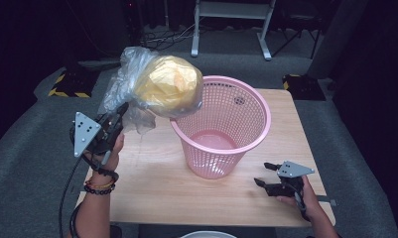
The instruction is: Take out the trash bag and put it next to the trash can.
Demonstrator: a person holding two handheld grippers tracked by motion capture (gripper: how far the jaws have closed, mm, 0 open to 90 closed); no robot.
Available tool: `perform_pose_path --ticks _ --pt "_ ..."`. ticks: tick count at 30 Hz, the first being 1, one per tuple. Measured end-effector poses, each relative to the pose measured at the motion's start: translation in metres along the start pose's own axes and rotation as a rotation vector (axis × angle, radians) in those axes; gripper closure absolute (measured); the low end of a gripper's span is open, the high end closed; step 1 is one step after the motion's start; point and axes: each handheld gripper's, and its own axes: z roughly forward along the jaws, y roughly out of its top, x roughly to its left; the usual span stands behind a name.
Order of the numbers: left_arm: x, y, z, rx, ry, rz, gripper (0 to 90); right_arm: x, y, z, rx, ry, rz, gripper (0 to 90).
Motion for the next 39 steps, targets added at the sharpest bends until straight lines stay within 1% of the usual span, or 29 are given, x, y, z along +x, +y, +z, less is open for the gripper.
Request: perform_pose_path --ticks 3,6,7,8,12,17,20,22,23,24,29,32,35,37,39 --pt "0.003 -0.004 0.001 0.014 0.008 -0.002 88.1 -0.001 -0.001 0.0 0.004 0.0 0.004 28.4" --pt "0.005 -0.01 0.004 0.04 0.031 0.015 88.2 -0.001 -0.001 0.001 0.011 -0.003 0.005 28.2" --pt "0.007 -0.015 0.006 0.058 0.037 0.011 88.3 -0.001 -0.002 0.001 0.02 -0.005 0.0 27.3" --pt "0.007 -0.015 0.006 0.058 0.037 0.011 88.3 -0.001 -0.002 0.001 0.02 -0.005 0.0 27.3" --pt "0.011 -0.023 0.009 0.083 0.044 0.001 88.4 -0.001 -0.002 0.002 0.023 -0.004 -0.001 26.9" --pt "0.013 -0.031 0.014 0.12 0.056 0.004 88.5 -0.002 -0.003 0.002 0.029 -0.011 0.003 25.9" --pt "0.015 -0.038 0.017 0.154 0.069 0.004 88.6 -0.003 -0.004 0.001 0.033 -0.017 0.005 24.5" --pt "0.015 -0.04 0.019 0.163 0.073 0.002 88.6 -0.003 -0.004 0.002 0.034 -0.016 0.005 23.7" --pt "0.016 -0.042 0.019 0.175 0.074 0.007 88.6 -0.003 -0.004 0.002 0.036 -0.018 0.005 22.5" --pt "0.017 -0.046 0.022 0.191 0.079 0.001 88.7 -0.003 -0.005 0.002 0.038 -0.019 0.005 22.1" --pt "0.021 -0.055 0.025 0.218 0.084 -0.025 88.6 -0.003 -0.005 0.003 0.043 -0.021 0.016 21.3" --pt "0.022 -0.064 0.029 0.251 0.084 -0.022 88.6 -0.003 -0.006 0.004 0.054 -0.024 0.013 21.3" --pt "0.022 -0.068 0.031 0.262 0.085 -0.019 88.6 -0.003 -0.006 0.005 0.064 -0.025 0.008 21.2" --pt "0.02 -0.073 0.033 0.286 0.087 -0.007 88.6 -0.002 -0.006 0.006 0.075 -0.026 0.002 21.2" --pt "0.02 -0.075 0.034 0.293 0.085 -0.007 88.6 -0.002 -0.006 0.006 0.08 -0.027 0.003 21.2"
